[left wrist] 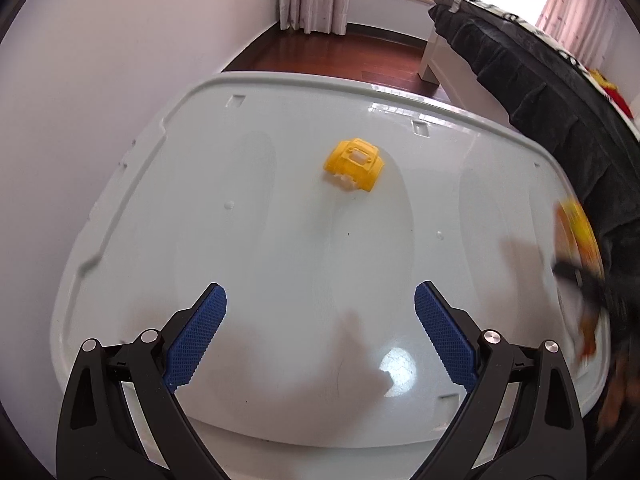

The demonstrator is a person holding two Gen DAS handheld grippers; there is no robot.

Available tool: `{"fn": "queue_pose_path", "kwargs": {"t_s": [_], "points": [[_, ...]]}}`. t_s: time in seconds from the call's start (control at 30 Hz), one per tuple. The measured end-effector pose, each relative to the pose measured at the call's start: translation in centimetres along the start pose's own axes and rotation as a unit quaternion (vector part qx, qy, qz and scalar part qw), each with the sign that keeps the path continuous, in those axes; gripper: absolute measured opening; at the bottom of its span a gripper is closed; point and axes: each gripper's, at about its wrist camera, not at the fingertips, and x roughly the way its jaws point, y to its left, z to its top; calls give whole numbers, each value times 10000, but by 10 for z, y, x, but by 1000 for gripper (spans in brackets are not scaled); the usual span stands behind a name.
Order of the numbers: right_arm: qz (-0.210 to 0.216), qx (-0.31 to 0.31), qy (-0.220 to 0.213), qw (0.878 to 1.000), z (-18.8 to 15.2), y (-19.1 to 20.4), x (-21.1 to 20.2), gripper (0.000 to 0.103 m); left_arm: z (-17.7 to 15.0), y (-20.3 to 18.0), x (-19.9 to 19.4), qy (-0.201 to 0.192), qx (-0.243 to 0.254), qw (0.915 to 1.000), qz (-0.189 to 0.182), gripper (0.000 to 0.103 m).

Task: Collect trash
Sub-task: 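Grasp the yellow toy piece with the left gripper while the right holds the pouch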

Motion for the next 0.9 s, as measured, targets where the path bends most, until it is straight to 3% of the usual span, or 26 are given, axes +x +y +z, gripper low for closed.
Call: {"fn": "queue_pose_path", "kwargs": {"t_s": [0.13, 0.27, 0.43, 0.87, 0.9], "points": [[134, -26, -153, 9998, -30, 0, -15, 35, 9, 1, 6, -66, -67, 10000, 8, 93], [158, -79, -325, 9993, -43, -1, -17, 35, 25, -15, 18, -207, 281, 9993, -106, 93], [225, -237, -505, 9982, -42, 2, -22, 35, 46, -34, 47, -290, 717, 9970, -77, 93], [580, -30, -534, 9969, -45, -7, -24, 35, 86, -31, 106, -125, 603, 9977, 289, 93], [573, -22, -538, 9969, -43, -8, -23, 35, 85, -30, 105, -222, 610, 9975, 293, 87]]}}
